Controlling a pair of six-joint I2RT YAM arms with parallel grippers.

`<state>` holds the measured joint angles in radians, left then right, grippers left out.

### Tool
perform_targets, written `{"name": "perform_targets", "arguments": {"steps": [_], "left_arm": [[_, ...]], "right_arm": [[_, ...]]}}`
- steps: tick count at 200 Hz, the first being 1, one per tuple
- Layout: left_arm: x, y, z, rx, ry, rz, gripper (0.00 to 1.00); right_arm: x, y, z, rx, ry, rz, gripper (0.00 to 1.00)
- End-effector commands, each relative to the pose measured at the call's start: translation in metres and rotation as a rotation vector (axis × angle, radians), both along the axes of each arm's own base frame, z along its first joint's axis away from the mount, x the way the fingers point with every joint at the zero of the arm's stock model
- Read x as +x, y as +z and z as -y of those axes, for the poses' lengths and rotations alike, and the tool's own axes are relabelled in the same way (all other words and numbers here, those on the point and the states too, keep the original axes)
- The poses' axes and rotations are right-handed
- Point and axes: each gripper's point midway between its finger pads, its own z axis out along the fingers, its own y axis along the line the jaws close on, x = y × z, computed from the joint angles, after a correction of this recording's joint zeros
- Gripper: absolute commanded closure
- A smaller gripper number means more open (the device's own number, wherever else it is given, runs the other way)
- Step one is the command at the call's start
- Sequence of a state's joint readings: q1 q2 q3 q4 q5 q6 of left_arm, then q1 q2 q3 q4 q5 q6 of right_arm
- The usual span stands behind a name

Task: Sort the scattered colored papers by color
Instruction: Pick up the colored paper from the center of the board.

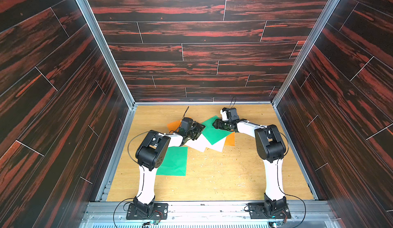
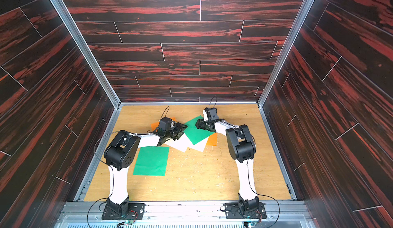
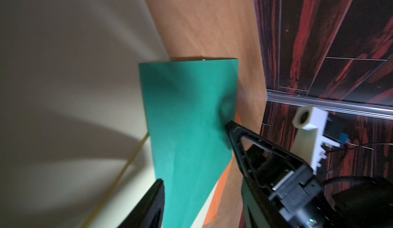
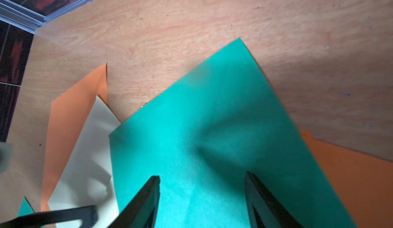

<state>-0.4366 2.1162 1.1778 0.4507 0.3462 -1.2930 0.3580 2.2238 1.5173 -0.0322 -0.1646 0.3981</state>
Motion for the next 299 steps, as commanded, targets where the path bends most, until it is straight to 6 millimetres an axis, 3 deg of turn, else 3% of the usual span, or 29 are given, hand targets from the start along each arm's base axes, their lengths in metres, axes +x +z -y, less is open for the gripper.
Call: {"name": "perform_targets", "arguments": {"steps": [1,88,171,257,299], "left_arm": [[-0.001,-0.012,0.004,0.013,0.008,-0.014,0.38],[-0.017,-0.034,0.010,0.119,-0.013,-0.109,0.38],[-0.038,-0.043,0.024,0.200,-0.055,-0.153,0.38],[-0.011,-0.020,0.034,0.118,-0.007,-0.014,0.35],[0.002,0.002,0.033,0.047,0.049,0.101,0.35]], "right_arm": [[-0.028,-0.053,0.002,-0.016,0.011,-0.156,0.33],[-0.032,-0.061,0.000,-0.007,0.029,-0.174,0.32],[-0.036,-0.067,0.002,-0.018,0.039,-0.186,0.33],[-0.041,-0.073,0.001,-0.014,0.053,-0.204,0.33],[-0.043,-0.077,0.000,-0.013,0.061,-0.212,0.33]]}}
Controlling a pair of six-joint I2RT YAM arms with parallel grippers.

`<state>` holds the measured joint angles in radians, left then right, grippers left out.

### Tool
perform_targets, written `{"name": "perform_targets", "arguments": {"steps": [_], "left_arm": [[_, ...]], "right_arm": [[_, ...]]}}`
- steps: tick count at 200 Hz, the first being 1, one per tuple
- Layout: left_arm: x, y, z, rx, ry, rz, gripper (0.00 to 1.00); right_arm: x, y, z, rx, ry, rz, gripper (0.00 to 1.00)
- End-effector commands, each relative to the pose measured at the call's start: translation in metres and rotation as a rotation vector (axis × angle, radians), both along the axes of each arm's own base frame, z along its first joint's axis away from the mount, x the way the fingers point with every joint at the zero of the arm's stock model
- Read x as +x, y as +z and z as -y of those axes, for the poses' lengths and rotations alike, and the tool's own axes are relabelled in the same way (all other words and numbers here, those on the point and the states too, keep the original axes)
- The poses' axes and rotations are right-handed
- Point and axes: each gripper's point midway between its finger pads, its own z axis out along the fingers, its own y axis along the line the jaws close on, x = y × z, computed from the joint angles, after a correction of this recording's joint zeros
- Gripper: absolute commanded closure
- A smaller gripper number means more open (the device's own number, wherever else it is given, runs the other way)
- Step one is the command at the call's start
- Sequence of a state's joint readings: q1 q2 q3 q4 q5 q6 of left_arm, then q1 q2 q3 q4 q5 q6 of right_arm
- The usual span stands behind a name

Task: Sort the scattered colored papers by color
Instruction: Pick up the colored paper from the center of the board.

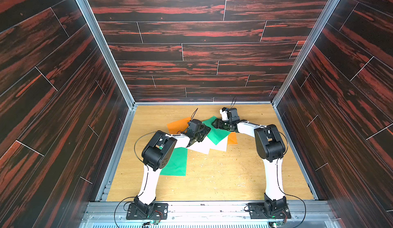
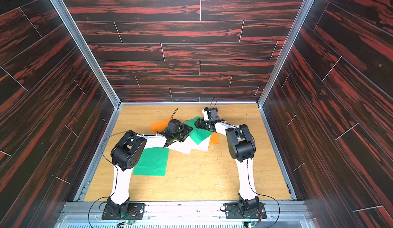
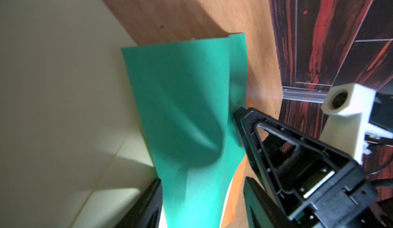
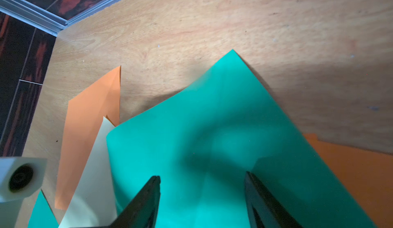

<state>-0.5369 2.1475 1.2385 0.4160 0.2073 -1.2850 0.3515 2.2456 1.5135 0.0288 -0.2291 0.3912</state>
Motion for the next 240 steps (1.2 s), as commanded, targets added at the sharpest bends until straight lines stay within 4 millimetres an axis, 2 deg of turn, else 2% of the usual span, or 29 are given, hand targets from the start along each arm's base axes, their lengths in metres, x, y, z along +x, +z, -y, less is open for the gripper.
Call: {"name": "perform_targets", "arguments": {"steps": [1,54,114,164,240], "left_arm": [[0.007,0.005,-0.001,-0.027,0.034,0.069,0.35],[0.014,0.033,0.002,-0.111,0.045,0.196,0.35],[0.019,0.051,0.014,-0.191,0.003,0.291,0.35],[0.017,0.042,0.018,-0.167,-0.038,0.285,0.36],[0.013,0.012,0.011,-0.042,-0.072,0.231,0.36]], "right_arm": [[-0.046,-0.076,0.008,-0.070,0.025,-0.230,0.33],[-0.047,-0.079,0.007,-0.068,0.033,-0.237,0.33],[-0.047,-0.081,0.006,-0.069,0.040,-0.240,0.33],[-0.047,-0.081,0.006,-0.068,0.042,-0.239,0.33],[-0.047,-0.082,0.005,-0.069,0.047,-0.240,0.32]]}}
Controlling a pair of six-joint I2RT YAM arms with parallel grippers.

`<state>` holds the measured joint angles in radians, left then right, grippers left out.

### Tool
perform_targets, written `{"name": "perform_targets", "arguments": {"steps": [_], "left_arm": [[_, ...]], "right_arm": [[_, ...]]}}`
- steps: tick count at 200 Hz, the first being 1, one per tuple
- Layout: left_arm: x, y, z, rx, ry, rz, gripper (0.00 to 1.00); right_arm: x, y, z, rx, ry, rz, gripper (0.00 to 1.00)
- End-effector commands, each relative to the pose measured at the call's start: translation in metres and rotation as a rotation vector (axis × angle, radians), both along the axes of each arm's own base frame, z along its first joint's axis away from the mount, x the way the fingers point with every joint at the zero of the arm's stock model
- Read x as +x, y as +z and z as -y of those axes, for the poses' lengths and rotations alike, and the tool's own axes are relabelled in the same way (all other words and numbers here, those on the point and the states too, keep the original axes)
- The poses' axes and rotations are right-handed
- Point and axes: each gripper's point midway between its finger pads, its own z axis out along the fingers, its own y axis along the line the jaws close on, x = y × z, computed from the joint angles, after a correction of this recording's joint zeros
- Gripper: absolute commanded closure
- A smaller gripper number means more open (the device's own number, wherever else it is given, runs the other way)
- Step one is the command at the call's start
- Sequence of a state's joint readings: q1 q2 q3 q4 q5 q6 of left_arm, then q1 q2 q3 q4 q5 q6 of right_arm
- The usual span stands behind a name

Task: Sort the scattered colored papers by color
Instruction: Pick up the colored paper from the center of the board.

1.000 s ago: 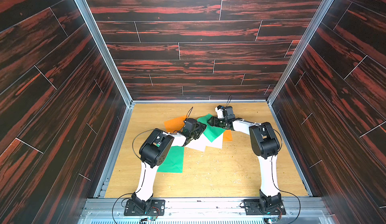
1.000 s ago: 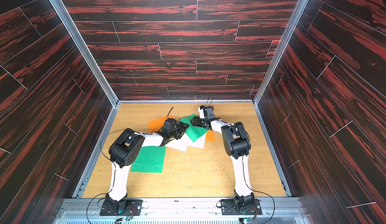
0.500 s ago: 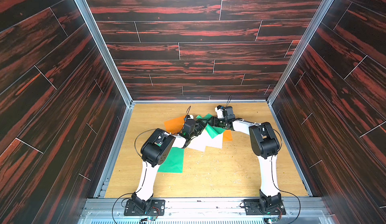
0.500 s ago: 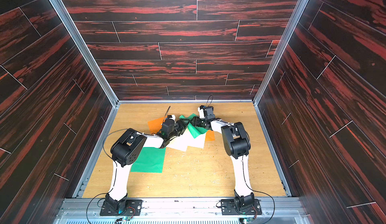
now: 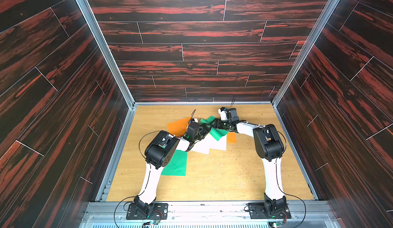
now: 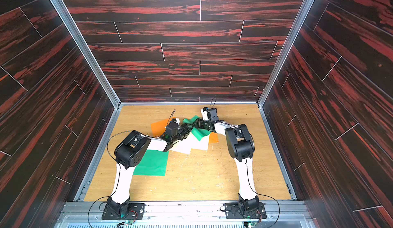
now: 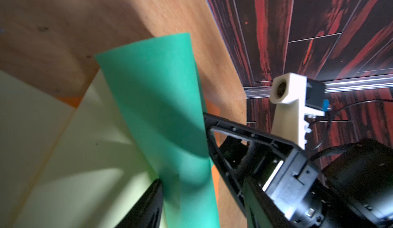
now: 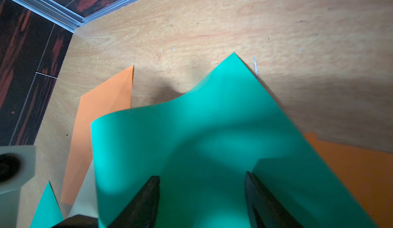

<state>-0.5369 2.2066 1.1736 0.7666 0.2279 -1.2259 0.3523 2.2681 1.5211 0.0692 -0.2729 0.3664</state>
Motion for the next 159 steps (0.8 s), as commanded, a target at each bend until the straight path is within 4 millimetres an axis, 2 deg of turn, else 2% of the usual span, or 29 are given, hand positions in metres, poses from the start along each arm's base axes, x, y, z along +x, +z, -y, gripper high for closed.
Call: {"name": "perform_targets", "arguments": {"steps": [1,27,159], "left_arm": [[0.001,-0.005,0.000,0.047,-0.022,0.006,0.36],[0.004,-0.010,-0.002,0.049,-0.017,0.005,0.36],[0.035,-0.003,-0.023,0.038,0.018,0.062,0.33]], "right_arm": [[-0.049,-0.081,0.014,-0.100,0.000,-0.265,0.32],[-0.049,-0.081,0.014,-0.099,0.002,-0.264,0.32],[-0.049,-0.081,0.013,-0.098,0.008,-0.264,0.32]]}}
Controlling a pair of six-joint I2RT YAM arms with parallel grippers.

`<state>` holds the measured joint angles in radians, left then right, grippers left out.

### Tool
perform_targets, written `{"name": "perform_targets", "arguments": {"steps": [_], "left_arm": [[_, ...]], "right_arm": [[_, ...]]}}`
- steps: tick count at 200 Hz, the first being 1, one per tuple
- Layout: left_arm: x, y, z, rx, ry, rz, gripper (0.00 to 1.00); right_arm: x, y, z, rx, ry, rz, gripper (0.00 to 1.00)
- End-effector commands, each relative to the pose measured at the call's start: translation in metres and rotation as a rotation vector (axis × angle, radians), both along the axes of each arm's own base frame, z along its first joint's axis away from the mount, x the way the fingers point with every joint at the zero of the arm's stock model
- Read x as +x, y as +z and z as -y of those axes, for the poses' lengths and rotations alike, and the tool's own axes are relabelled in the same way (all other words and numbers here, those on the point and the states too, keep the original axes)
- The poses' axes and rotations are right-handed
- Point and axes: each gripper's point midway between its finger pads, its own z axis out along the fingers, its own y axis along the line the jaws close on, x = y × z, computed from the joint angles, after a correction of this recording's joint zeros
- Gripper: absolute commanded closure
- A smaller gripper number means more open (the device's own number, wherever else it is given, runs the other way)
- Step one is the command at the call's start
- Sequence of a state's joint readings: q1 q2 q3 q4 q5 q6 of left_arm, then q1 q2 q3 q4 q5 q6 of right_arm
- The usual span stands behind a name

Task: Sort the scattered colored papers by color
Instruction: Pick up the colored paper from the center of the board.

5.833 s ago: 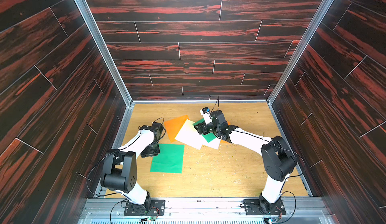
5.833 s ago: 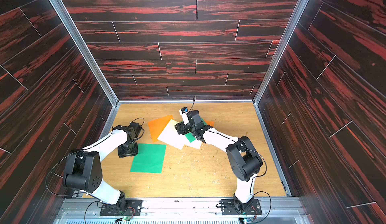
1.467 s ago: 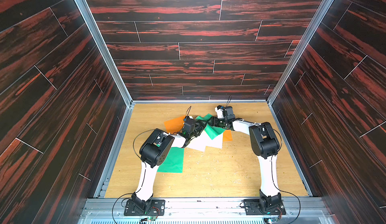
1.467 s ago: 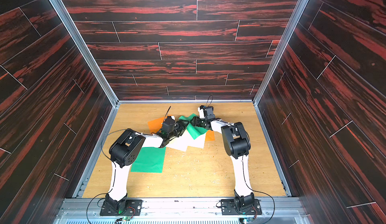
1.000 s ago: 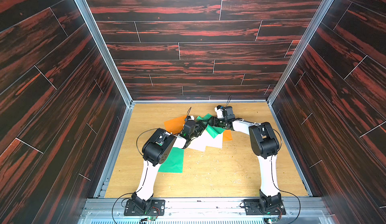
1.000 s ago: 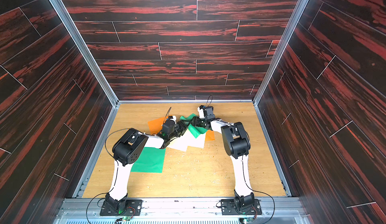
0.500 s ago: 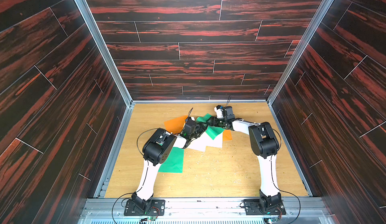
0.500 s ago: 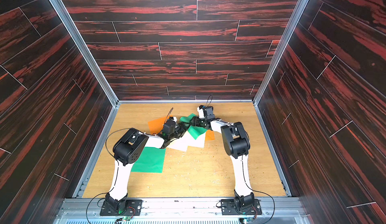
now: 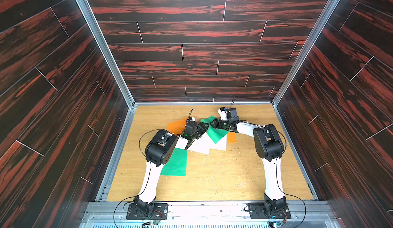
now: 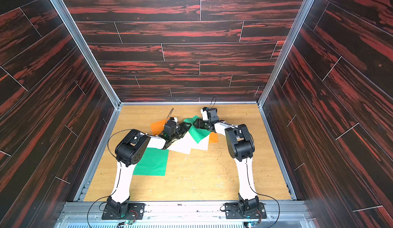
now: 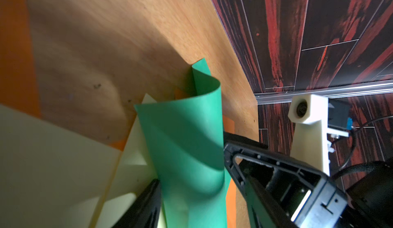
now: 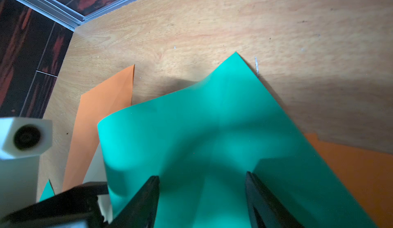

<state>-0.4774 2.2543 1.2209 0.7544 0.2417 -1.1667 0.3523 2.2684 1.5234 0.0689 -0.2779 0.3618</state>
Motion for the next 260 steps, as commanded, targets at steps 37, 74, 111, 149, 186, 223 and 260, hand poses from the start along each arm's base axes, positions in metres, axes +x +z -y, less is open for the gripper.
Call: {"name": "perform_targets", "arguments": {"steps": [37,74,111,149,186,223,260], "left_arm": [[0.017,0.007,-0.001,-0.016,-0.021,0.049,0.33],[0.021,0.015,0.001,-0.034,-0.040,0.087,0.33],[0.016,0.019,0.001,-0.050,-0.048,0.091,0.36],[0.001,0.022,-0.009,-0.067,-0.029,0.094,0.36],[-0.011,0.030,-0.014,-0.096,-0.024,0.113,0.36],[-0.014,0.034,-0.008,-0.123,-0.038,0.110,0.39],[-0.024,0.039,0.004,-0.126,-0.065,0.102,0.52]], "right_arm": [[-0.049,-0.082,0.014,-0.102,0.004,-0.267,0.31],[-0.048,-0.081,0.014,-0.100,0.004,-0.265,0.31],[-0.049,-0.083,0.013,-0.101,0.007,-0.269,0.31],[-0.048,-0.082,0.012,-0.100,0.011,-0.267,0.31],[-0.048,-0.082,0.013,-0.101,0.011,-0.265,0.31],[-0.048,-0.081,0.012,-0.099,0.012,-0.265,0.31],[-0.049,-0.083,0.013,-0.100,0.009,-0.267,0.31]]}}
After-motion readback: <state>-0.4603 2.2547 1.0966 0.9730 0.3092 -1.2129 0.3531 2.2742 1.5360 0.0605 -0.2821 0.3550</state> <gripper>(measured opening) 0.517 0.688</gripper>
